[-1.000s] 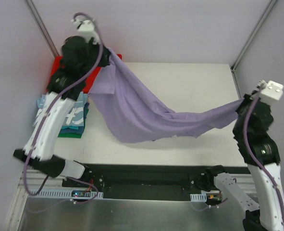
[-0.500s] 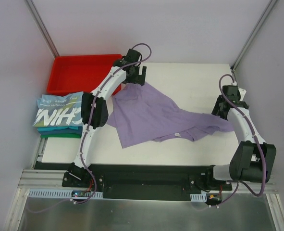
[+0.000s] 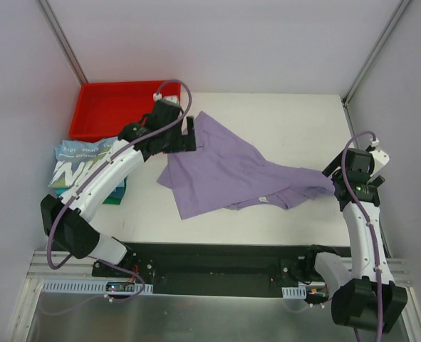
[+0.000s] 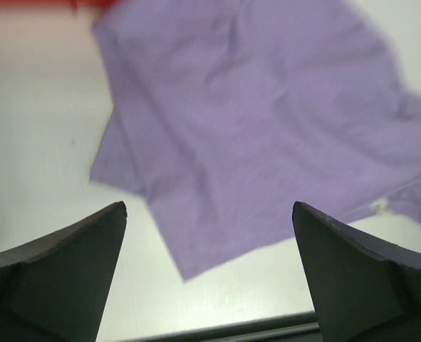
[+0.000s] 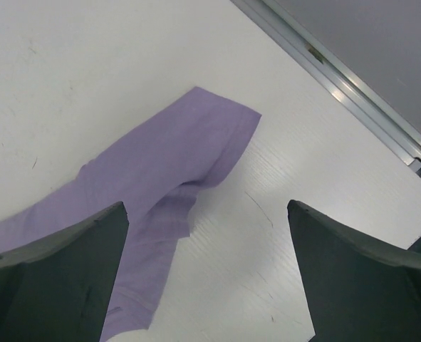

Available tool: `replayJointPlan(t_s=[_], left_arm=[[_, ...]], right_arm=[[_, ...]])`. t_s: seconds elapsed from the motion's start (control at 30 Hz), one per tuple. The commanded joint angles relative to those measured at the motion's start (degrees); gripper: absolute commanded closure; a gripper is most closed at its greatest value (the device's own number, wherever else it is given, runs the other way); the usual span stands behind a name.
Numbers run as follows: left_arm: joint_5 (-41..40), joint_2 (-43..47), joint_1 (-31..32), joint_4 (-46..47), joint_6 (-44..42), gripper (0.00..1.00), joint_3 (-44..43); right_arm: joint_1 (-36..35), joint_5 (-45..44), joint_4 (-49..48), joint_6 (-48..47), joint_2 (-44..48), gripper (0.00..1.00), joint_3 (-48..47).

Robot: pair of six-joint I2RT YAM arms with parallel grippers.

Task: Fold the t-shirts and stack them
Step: Flatten out the tshirt

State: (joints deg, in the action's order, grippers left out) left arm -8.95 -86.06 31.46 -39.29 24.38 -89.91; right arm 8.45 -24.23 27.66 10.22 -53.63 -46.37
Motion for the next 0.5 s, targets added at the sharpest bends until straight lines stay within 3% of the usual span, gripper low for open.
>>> replayJointPlan(t_s=[0.0, 0.13, 0.27, 0.47], left_arm=[[-0.55, 4.92, 1.05, -1.58, 13.04, 0.01, 18.33], [2.53, 8.98, 3.77, -0.35, 17.62, 0.01, 29.94], [5.34, 6.71, 5.54, 0.35, 18.51, 0.01, 32.6], [6.66, 2.49, 7.03, 1.41, 19.38, 0.16, 34.53]], right_arm=[[0.6, 1.9, -3.14, 3.14, 3.61, 0.04, 3.39], [0.69, 1.55, -2.88, 3.23, 4.41, 0.04, 4.27], [0.69, 1.9, -2.88, 2.97, 3.71, 0.04, 4.36], [0.69, 2.7, -2.09, 2.18, 2.21, 0.04, 4.09]])
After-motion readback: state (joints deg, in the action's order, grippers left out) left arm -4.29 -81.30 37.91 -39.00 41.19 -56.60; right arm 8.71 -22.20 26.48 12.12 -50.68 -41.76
